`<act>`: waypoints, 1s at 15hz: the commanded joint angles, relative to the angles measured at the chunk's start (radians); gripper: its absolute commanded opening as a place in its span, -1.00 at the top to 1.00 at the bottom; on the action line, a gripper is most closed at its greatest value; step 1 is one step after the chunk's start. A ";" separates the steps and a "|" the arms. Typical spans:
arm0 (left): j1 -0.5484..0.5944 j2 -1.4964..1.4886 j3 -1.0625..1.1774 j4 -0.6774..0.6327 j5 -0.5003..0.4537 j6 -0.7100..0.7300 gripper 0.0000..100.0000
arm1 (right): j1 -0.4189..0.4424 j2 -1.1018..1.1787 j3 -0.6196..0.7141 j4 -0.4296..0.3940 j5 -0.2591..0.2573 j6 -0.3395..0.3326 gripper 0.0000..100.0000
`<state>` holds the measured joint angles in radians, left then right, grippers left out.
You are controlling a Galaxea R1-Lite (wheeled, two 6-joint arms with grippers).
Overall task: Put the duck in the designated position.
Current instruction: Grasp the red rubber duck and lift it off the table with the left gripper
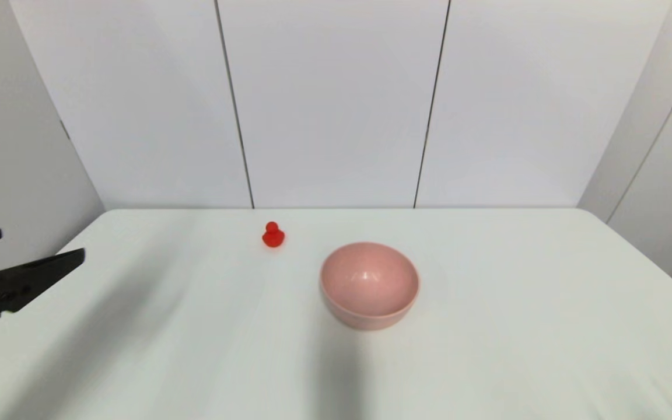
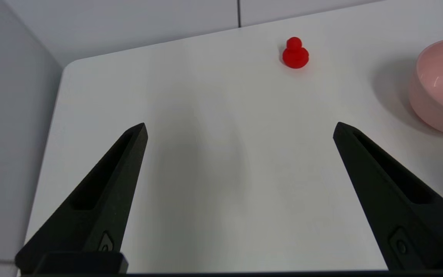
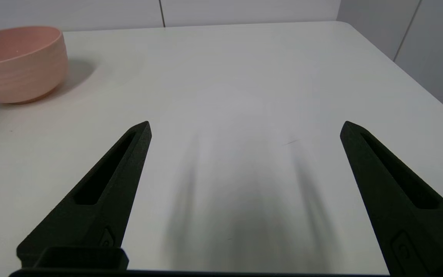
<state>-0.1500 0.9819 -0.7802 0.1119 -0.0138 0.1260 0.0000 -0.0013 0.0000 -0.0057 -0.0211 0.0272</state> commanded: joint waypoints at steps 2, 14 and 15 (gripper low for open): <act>-0.152 0.480 -0.266 -0.003 0.002 -0.068 -1.00 | 0.000 0.001 0.000 0.000 0.000 0.000 -1.00; -0.362 1.034 -0.614 0.098 0.291 -0.296 -1.00 | 0.000 0.001 0.000 0.000 0.000 0.000 -1.00; -0.356 1.043 -0.616 0.094 0.324 -0.302 -1.00 | 0.000 0.001 0.000 0.000 0.000 0.000 -1.00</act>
<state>-0.5102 1.9747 -1.3874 0.2100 0.2579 -0.1694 0.0000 -0.0013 0.0000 -0.0053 -0.0211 0.0272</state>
